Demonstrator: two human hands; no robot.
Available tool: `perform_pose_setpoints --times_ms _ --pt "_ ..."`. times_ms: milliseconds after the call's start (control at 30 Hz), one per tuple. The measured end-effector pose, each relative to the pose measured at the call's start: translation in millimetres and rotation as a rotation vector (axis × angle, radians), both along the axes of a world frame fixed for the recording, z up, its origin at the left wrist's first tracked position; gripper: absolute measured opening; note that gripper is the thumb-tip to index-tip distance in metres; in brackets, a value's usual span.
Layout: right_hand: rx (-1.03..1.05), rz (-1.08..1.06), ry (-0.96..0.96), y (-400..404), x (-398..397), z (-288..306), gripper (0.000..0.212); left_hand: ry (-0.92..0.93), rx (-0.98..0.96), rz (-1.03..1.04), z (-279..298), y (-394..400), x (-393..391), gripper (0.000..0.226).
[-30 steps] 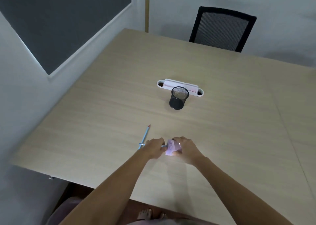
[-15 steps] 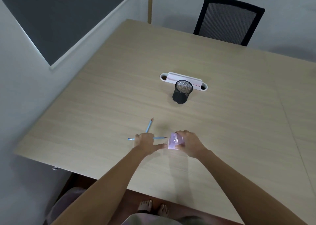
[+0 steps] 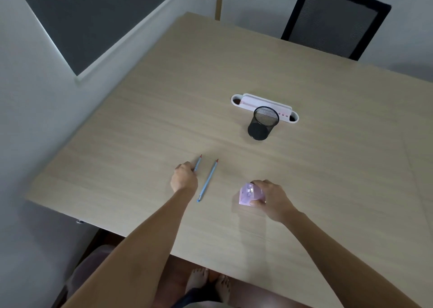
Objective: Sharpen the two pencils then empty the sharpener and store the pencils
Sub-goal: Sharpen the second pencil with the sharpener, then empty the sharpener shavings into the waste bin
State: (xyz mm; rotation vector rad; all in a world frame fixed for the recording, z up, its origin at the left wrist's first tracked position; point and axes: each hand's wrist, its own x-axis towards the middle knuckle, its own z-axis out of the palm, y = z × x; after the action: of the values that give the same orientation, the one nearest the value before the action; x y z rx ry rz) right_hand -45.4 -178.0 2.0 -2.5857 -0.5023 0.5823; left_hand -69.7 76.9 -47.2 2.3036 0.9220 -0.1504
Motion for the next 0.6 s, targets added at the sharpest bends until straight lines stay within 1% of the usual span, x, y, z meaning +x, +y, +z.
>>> perform_pose_setpoints --times_ms 67,133,200,233,267,333,367,400,433,500,600 --pt "-0.004 0.003 -0.007 0 0 -1 0.048 -0.013 -0.016 0.006 -2 -1 5 0.015" --pt "-0.002 0.004 -0.009 -1 0 -1 0.049 -0.057 0.033 0.002 -3 -4 5 0.023" --pt "-0.006 0.009 -0.011 -1 1 -2 0.048 -0.216 0.119 -0.095 -7 -16 -1 0.035" --pt "-0.008 0.01 -0.008 -1 0 -1 0.047 -0.296 0.09 -0.207 -10 -24 -6 0.041" --pt "-0.009 0.011 -0.003 -1 0 -1 0.046 -0.32 -0.016 -0.339 -14 -35 -12 0.047" --pt "-0.012 0.019 0.004 -1 1 0 0.049 -0.208 -0.264 -0.604 -19 -62 -23 0.062" --pt "-0.019 0.021 0.006 -1 1 0 0.05 -0.161 -0.314 -0.689 -22 -74 -26 0.068" --pt "-0.028 0.022 0.005 0 1 0 0.051 -0.145 -0.314 -0.707 -25 -85 -26 0.07" --pt "-0.034 0.022 0.004 0 1 1 0.05 -0.157 -0.303 -0.67 -26 -93 -25 0.068" --pt "-0.044 0.022 0.004 1 2 1 0.05 -0.195 -0.308 -0.564 -22 -101 -20 0.059" --pt "-0.056 0.025 0.011 2 2 3 0.051 -0.223 -0.296 -0.56 -22 -103 -13 0.047"
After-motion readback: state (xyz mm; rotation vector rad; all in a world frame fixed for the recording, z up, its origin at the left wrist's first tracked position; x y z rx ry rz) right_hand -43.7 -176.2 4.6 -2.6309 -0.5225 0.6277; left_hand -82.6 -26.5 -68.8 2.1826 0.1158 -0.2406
